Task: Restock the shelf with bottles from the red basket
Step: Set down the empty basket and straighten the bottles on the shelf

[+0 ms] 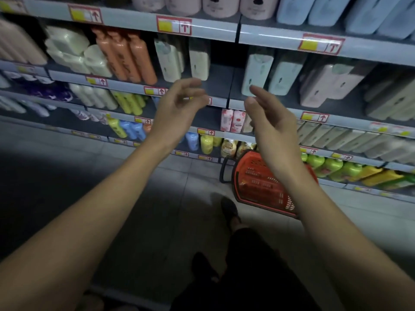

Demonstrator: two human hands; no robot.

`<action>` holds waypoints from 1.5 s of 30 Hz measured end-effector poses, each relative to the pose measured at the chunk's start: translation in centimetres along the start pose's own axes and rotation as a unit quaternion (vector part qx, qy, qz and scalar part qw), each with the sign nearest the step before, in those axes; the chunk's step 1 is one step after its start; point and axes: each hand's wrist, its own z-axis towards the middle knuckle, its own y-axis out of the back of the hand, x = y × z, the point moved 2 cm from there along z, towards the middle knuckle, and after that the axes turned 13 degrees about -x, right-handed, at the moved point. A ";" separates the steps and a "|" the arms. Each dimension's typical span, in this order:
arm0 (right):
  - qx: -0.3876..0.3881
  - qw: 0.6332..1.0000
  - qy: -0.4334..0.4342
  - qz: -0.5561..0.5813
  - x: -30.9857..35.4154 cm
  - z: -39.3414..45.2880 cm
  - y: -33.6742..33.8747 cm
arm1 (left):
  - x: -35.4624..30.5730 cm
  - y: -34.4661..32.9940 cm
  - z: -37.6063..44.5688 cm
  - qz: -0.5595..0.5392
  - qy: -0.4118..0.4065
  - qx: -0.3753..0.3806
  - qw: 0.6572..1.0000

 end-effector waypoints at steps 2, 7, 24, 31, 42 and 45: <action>0.011 1.000 -0.006 -0.011 -1.8 2.5 -1.7 | 1.2 -1.2 2.3 -0.014 0.004 -0.031 0.999; 0.038 0.999 -0.001 -0.016 -7.2 9.5 -8.3 | 6.1 -3.0 9.2 -0.027 -0.012 -0.101 0.994; -0.011 0.997 0.047 -0.059 -23.8 20.5 -29.3 | 28.4 -3.5 28.9 -0.029 -0.078 -0.176 0.981; -0.106 0.983 0.114 -0.099 -26.8 23.6 -32.7 | 31.7 -5.5 35.5 -0.022 -0.161 -0.276 0.947; -0.157 0.983 0.085 -0.052 -26.0 25.3 -34.7 | 30.9 -7.4 39.1 0.074 -0.176 -0.320 0.928; -0.146 0.984 0.084 -0.062 -26.1 25.4 -34.7 | 30.8 -7.4 39.8 0.093 -0.166 -0.323 0.927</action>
